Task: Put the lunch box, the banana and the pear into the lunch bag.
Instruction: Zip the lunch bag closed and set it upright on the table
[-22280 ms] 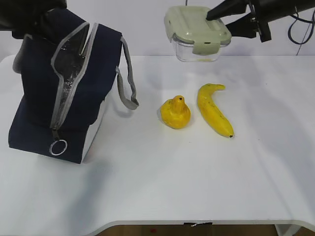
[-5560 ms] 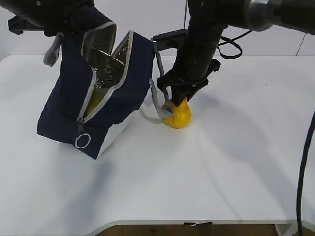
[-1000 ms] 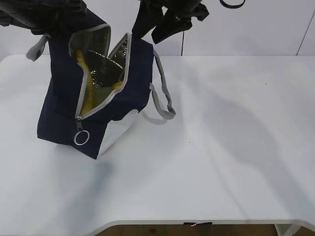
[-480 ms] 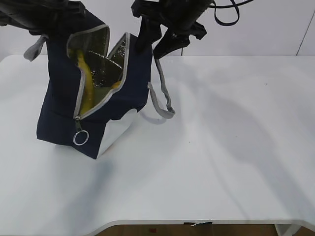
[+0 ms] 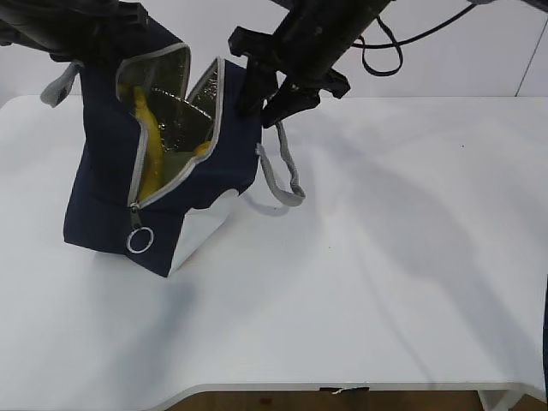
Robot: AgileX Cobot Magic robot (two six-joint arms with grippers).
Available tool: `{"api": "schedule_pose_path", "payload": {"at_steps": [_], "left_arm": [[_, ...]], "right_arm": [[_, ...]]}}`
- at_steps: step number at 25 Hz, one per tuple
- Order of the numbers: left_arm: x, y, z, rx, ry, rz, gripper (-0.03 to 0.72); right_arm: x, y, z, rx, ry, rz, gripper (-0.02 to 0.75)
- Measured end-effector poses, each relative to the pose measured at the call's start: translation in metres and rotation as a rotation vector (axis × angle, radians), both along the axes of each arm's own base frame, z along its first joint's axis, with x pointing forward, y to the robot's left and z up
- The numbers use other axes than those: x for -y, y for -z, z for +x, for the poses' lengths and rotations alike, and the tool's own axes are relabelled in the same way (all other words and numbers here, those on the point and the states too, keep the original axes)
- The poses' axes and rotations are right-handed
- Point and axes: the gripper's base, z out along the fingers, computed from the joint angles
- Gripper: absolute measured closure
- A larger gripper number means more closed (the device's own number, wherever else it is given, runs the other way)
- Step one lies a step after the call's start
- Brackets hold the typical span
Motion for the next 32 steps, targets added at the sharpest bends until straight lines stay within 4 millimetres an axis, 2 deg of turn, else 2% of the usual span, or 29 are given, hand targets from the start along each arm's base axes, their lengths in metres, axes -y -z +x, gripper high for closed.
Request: {"api": "schedule_pose_path", "payload": {"at_steps": [2,6,7,13,22,27,32], "left_arm": [[0.0,0.0,0.0,-0.001,0.0,0.001,0.69],[0.0,0.0,0.0,-0.005,-0.001,0.002,0.69],[0.0,0.001,0.0,-0.008,-0.002,0.003,0.69],[0.001,-0.002,-0.003,-0.02,-0.01,-0.035,0.69],[0.011,-0.027,-0.023,0.021,0.026,-0.089,0.69],[0.018,-0.028,-0.028,0.01,0.043,-0.099,0.69],[0.031,-0.028,-0.034,0.0,0.076,-0.13,0.69]], "right_arm": [[-0.002,0.003,0.001,-0.015,-0.005,0.024,0.442],[-0.004,0.003,0.0,-0.019,-0.015,0.043,0.687],[-0.004,0.003,0.0,-0.015,-0.018,0.044,0.713],[-0.005,0.001,0.001,0.008,-0.04,0.042,0.728],[-0.001,-0.038,0.003,0.141,-0.032,0.045,0.729],[0.009,-0.051,-0.001,0.184,0.006,-0.045,0.729],[0.016,-0.068,-0.011,0.214,0.016,-0.065,0.729]]}}
